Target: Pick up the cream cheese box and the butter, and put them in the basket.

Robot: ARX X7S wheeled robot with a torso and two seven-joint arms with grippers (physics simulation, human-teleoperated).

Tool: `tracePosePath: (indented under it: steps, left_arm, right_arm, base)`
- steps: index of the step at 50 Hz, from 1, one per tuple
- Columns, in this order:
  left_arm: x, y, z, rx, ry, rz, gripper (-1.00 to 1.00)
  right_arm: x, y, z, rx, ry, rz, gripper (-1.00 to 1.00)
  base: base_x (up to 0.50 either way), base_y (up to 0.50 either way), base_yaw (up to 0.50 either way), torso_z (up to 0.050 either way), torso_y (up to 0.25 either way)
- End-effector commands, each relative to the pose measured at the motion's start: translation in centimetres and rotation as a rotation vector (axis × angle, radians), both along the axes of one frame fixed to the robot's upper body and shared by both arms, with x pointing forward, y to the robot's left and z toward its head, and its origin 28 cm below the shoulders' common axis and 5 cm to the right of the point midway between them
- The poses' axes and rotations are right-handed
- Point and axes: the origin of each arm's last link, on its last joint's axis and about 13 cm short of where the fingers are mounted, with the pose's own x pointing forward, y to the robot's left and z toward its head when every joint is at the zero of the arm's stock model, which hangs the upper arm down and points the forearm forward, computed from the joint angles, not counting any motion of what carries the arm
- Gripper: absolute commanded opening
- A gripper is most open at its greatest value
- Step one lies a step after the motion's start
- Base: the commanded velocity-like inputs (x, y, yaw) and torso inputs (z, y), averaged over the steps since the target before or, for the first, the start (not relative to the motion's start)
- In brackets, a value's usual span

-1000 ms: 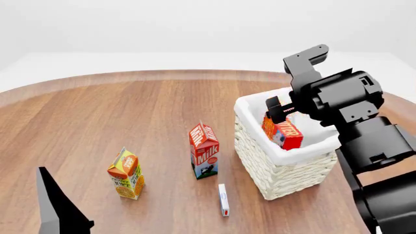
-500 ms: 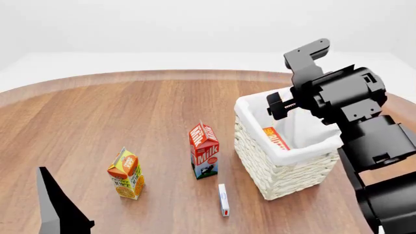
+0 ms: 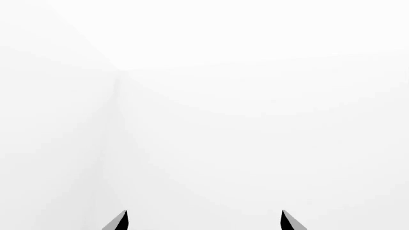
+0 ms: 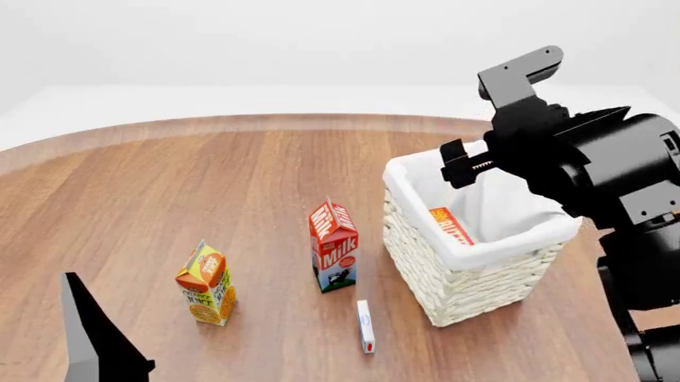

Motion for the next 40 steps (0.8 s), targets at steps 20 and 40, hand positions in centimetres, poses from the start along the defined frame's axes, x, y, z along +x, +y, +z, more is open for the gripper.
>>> tracePosePath:
  steps: [20,40]
  left_arm:
    - [0.0,0.0,0.0,0.0,0.003,0.0,1.0]
    - [0.0,0.0,-0.1,-0.001,0.005,0.0,1.0]
  right_arm:
    - [-5.9,1.6,-1.2,0.039,-0.13,0.266,1.0]
    - [-8.8,3.5,-5.8,0.114,-0.167,0.4,1.0]
  base:
    - [0.0,0.0,0.0,0.0,0.0]
    - [0.0,0.0,0.0,0.0,0.0]
